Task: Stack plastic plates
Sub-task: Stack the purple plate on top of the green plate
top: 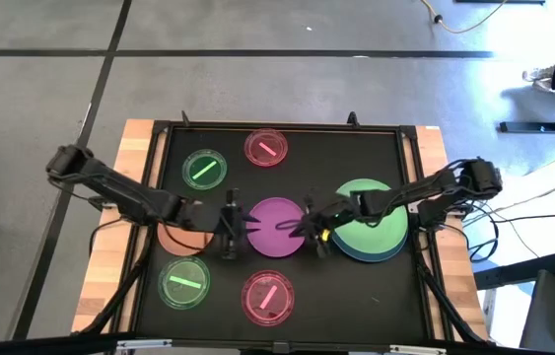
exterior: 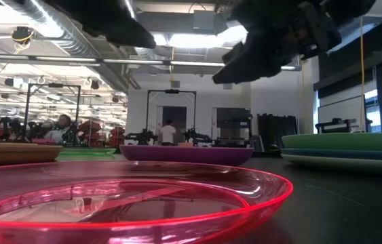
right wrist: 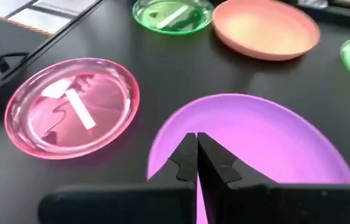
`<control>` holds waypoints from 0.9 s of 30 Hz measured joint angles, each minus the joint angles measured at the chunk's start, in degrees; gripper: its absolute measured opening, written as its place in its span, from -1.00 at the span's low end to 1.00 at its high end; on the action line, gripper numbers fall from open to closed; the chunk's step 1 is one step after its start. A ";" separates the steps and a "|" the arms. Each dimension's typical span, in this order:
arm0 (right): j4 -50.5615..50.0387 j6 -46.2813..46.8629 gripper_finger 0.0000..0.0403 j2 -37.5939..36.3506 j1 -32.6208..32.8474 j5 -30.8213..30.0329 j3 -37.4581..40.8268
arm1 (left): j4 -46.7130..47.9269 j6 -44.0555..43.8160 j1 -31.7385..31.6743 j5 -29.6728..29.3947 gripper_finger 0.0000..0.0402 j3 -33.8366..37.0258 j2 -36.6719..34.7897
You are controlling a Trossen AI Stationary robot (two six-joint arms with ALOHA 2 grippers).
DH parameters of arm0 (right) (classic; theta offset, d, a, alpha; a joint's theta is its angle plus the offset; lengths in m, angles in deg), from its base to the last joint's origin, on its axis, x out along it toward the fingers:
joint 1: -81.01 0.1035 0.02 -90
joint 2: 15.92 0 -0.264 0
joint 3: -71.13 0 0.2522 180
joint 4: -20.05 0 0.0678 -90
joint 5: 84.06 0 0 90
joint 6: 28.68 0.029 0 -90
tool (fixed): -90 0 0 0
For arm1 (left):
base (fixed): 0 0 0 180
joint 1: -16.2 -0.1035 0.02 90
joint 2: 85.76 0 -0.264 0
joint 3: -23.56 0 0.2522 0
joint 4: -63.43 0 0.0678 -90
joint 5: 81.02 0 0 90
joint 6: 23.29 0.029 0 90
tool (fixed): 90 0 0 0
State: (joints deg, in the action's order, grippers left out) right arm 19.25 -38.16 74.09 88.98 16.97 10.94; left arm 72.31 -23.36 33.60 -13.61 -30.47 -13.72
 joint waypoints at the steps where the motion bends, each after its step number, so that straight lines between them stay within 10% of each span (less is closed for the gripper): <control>1: -0.86 0.09 -0.99 0.57 0.49 -0.06 -0.40 | -0.52 -0.61 0.35 -0.94 -0.56 1.05 -1.01; 11: -1.29 2.05 -0.91 4.84 2.61 -0.37 -1.98 | -4.27 -3.90 0.73 -3.46 -0.56 5.48 -4.27; 27: -6.97 1.59 0.02 7.76 2.95 -0.94 -1.91 | -5.15 -4.07 0.55 -3.50 -0.56 5.46 -4.27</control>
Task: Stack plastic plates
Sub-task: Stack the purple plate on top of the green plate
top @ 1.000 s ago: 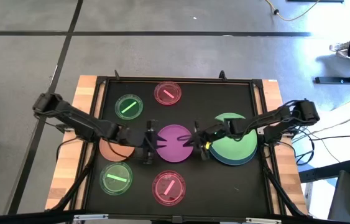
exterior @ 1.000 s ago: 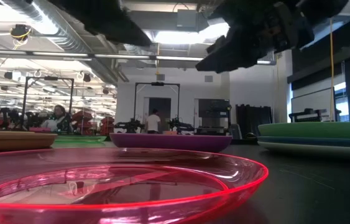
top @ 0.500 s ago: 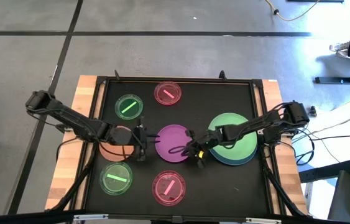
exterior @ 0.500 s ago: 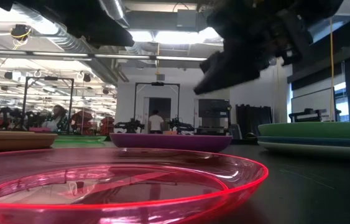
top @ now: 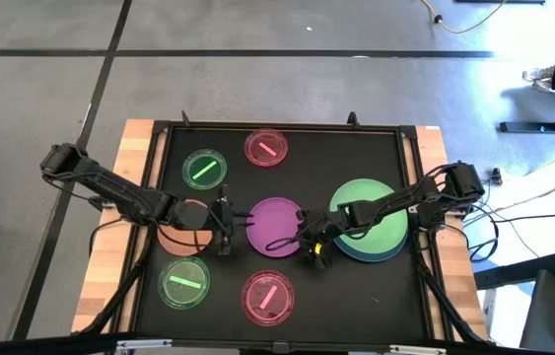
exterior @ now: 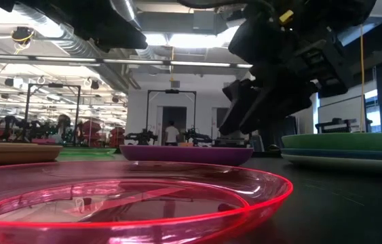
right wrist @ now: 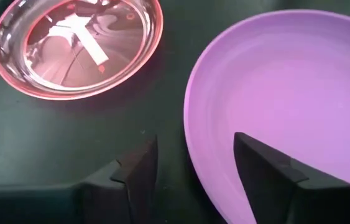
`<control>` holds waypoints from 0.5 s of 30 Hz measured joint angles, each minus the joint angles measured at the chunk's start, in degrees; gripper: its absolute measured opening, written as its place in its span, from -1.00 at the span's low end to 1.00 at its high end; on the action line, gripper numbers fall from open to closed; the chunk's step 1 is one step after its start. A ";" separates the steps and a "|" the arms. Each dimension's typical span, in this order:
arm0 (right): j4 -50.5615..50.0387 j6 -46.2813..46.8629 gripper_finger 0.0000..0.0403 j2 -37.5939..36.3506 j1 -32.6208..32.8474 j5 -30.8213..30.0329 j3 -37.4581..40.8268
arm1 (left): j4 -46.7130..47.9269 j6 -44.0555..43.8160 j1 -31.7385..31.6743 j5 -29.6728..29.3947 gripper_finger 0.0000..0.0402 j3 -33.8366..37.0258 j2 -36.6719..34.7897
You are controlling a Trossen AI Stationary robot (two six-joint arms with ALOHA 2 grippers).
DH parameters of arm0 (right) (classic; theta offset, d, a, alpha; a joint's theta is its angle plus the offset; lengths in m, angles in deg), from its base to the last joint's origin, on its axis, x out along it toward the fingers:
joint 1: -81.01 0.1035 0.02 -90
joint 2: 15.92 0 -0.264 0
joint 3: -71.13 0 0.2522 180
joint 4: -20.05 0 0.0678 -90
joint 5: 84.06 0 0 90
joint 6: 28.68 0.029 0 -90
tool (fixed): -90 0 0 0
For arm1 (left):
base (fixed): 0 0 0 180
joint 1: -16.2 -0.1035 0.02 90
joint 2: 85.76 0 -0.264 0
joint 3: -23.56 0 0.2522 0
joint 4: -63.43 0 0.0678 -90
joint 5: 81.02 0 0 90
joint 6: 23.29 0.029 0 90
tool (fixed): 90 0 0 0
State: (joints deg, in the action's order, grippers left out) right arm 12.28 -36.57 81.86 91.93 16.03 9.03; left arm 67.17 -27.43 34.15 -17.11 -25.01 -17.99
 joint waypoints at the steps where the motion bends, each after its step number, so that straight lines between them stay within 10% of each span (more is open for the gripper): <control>1: 0.24 -0.08 0.02 0.39 0.00 0.00 0.00 | 0.00 0.00 -0.02 0.00 -0.56 0.00 0.00; 15: 0.16 -4.42 -0.35 2.66 0.00 -4.48 0.00 | 0.02 0.00 -0.04 -0.20 -0.56 -0.07 0.02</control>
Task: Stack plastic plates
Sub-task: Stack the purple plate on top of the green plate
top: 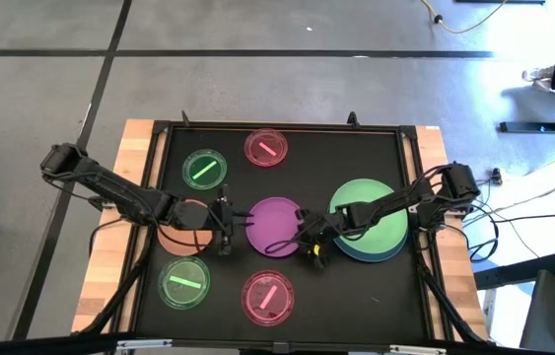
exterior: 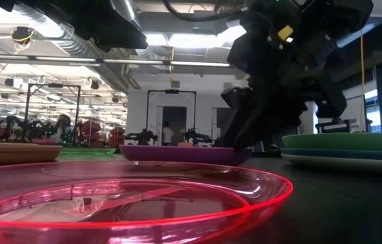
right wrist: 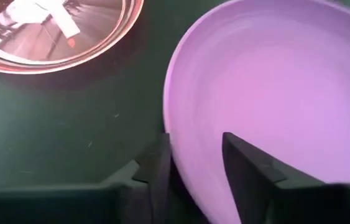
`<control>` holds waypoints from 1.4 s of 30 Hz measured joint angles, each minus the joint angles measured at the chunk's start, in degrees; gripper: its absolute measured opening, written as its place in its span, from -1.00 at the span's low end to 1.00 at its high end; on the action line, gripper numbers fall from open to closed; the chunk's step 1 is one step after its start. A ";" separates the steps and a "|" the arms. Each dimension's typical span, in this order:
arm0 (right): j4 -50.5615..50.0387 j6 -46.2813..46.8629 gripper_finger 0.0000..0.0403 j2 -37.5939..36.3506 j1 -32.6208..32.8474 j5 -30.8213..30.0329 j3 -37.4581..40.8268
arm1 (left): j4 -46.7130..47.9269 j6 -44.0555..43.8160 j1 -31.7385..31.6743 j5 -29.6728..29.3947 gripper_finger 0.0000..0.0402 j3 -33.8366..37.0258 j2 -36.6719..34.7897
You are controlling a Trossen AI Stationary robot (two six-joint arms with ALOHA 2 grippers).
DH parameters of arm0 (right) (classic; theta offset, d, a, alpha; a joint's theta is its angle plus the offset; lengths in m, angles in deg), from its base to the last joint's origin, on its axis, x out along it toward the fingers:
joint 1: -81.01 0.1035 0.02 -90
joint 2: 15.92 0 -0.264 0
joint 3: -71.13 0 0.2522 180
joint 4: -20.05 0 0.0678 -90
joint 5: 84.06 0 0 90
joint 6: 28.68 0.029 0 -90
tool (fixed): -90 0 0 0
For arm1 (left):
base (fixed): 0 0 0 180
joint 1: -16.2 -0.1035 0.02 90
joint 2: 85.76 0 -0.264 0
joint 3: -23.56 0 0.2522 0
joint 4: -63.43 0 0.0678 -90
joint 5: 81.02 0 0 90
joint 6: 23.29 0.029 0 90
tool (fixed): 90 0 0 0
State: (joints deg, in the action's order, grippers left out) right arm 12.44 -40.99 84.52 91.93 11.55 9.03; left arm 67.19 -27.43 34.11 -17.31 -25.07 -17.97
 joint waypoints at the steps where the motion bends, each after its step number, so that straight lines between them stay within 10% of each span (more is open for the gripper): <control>1: -0.40 0.00 -0.39 0.25 0.00 0.00 0.02 | 0.00 0.00 0.00 0.00 -0.56 0.00 0.00; 20: 0.76 -2.82 -0.51 3.44 0.00 -2.76 -0.09 | -0.07 0.00 0.00 -0.04 -0.56 0.00 0.02; 26: 1.32 -4.79 -0.87 3.44 -0.02 -4.03 -0.09 | -0.04 0.00 0.00 -0.07 -0.56 0.00 0.02; 42: -8.21 -7.36 -0.99 -4.85 4.88 -18.64 -2.71 | 0.07 -0.23 0.01 -0.07 -0.56 0.00 0.02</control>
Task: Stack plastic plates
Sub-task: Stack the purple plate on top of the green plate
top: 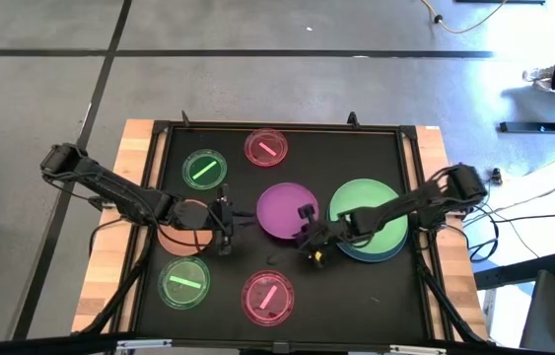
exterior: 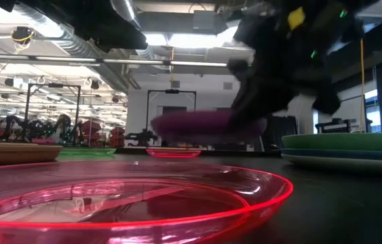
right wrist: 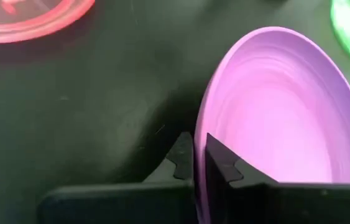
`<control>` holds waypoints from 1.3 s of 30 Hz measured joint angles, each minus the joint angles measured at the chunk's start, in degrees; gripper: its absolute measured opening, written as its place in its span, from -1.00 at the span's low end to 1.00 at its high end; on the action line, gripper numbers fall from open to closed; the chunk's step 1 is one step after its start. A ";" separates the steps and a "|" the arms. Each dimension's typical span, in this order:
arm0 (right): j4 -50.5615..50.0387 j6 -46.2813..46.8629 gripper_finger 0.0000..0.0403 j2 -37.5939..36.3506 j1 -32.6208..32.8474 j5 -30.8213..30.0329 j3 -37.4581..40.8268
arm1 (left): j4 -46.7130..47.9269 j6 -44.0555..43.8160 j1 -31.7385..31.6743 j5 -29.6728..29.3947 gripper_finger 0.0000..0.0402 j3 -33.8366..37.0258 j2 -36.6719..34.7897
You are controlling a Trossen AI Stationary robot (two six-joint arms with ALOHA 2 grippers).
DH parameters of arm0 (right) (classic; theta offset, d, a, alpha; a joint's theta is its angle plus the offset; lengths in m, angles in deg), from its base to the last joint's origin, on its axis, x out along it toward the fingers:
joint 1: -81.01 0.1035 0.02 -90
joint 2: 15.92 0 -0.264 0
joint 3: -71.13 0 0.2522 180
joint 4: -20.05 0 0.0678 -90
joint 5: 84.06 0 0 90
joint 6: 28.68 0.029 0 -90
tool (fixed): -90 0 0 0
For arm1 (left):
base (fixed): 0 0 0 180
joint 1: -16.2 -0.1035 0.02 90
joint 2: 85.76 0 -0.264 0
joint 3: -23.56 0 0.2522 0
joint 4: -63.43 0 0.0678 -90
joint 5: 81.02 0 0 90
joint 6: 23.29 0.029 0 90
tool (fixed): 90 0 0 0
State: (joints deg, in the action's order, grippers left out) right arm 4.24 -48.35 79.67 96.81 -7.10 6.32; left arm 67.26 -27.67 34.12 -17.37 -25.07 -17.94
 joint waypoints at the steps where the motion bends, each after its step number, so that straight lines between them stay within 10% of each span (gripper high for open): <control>1: -1.44 0.19 -0.99 -1.62 0.32 -0.21 0.00 | -0.04 -0.01 -0.01 -0.01 -0.56 0.00 0.00; 11: -22.86 12.71 -0.99 -18.35 4.44 -7.06 0.00 | -0.09 -0.01 0.01 0.02 -0.56 0.00 0.00; 22: -53.66 47.44 -0.99 -28.46 11.40 -1.78 1.19 | -0.09 -0.10 0.01 0.02 -0.56 0.00 0.00; 39: -39.98 55.29 -0.69 -28.46 11.55 4.73 11.74 | -0.09 -0.16 0.01 0.00 -0.56 0.00 0.00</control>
State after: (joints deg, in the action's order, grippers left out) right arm -35.74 6.94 51.21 108.37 -2.37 18.06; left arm 67.17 -27.83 34.13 -17.37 -25.07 -17.94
